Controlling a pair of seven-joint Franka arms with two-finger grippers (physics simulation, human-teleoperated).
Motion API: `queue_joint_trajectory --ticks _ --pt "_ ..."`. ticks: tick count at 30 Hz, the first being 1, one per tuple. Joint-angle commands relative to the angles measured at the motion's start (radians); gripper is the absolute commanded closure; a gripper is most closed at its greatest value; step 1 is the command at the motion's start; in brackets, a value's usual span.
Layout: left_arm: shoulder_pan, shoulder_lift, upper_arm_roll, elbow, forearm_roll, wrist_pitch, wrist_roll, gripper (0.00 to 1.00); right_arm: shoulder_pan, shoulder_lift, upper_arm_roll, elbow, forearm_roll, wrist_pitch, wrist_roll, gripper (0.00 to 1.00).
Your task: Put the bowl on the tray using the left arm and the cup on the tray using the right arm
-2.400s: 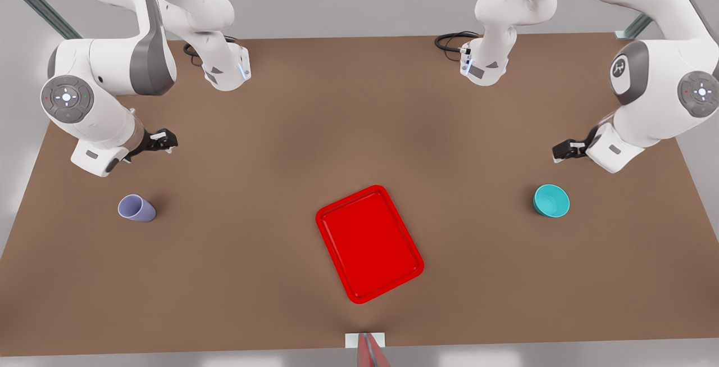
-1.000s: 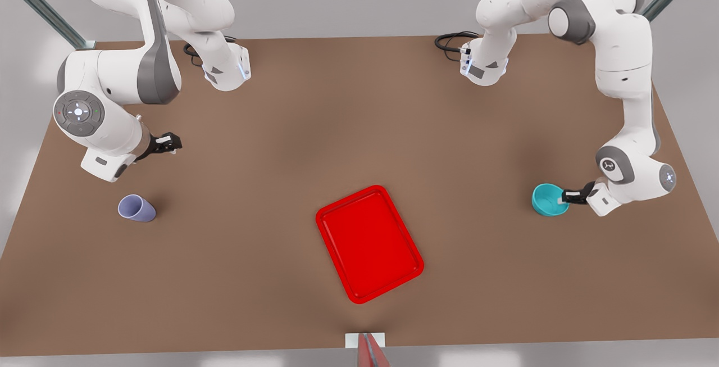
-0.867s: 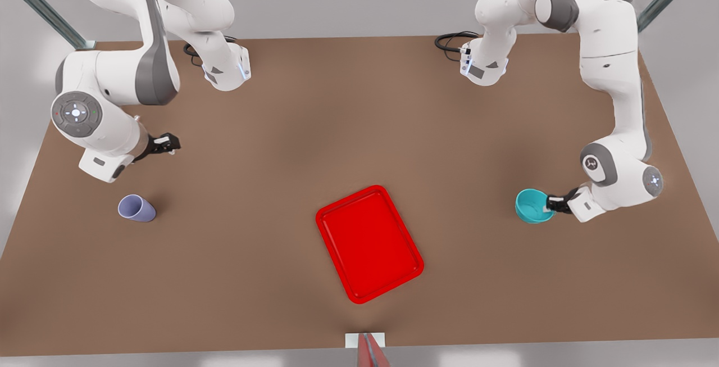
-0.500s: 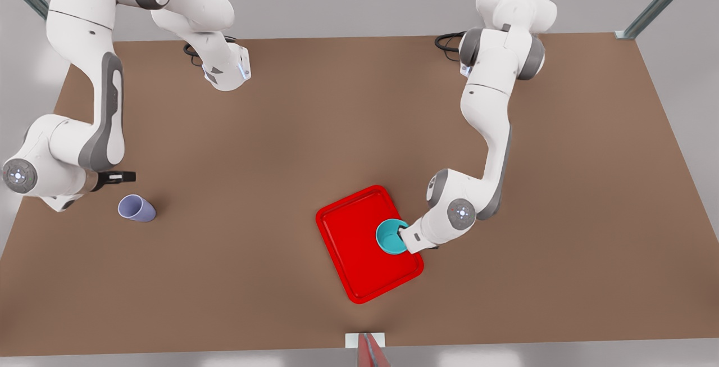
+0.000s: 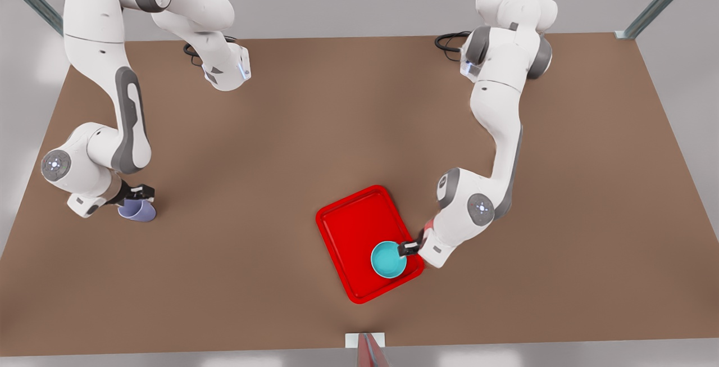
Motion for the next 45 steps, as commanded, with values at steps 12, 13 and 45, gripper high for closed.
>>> queue_joint_trajectory --ticks 12,13,45 --pt "0.207 -0.68 -0.003 -0.357 0.336 -0.814 0.335 0.0 -0.004 0.097 -0.006 -0.007 0.045 0.068 -0.107 0.0" --pt "0.204 -0.68 -0.003 -0.356 0.336 -0.814 0.332 0.0 -0.004 0.105 -0.006 -0.005 0.046 0.074 -0.107 0.0" --pt "0.195 -0.651 -0.003 -0.325 0.304 -0.846 0.327 0.0 0.749 0.118 0.004 0.364 0.043 -0.146 0.402 0.79"
